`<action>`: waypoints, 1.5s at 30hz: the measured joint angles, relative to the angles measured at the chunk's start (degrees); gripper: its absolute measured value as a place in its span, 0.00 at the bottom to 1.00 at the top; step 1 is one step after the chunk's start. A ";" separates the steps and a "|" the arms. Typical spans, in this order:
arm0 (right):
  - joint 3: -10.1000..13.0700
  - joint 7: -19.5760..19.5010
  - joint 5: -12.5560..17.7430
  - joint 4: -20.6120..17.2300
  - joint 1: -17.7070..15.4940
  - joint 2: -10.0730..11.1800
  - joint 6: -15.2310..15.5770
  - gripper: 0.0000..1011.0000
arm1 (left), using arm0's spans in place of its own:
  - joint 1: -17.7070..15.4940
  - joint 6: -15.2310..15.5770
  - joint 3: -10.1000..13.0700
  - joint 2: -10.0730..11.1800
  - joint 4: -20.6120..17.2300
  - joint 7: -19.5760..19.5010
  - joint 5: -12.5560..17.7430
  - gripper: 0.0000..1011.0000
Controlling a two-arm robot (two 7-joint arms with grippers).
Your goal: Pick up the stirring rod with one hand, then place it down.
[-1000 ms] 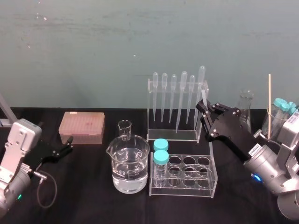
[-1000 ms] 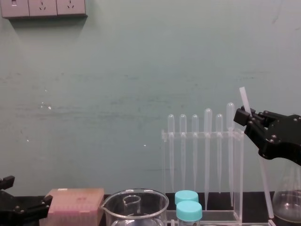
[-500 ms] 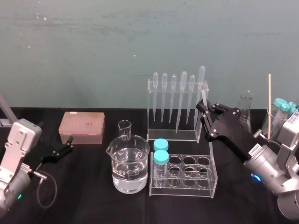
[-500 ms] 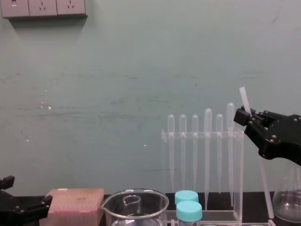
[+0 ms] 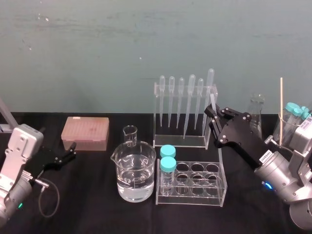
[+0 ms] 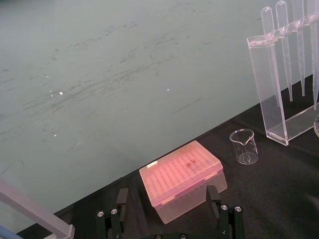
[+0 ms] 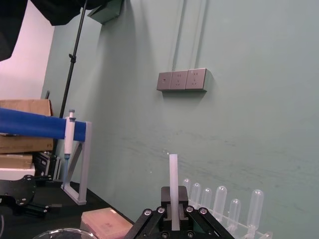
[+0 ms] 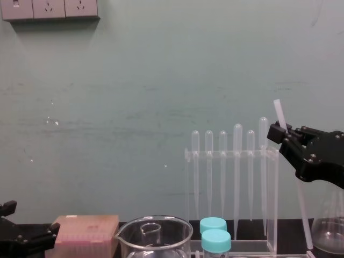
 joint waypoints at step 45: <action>-0.53 4.01 -0.46 -5.56 -3.39 1.00 3.95 0.07 | 0.00 0.00 0.00 0.00 0.00 0.00 0.00 0.99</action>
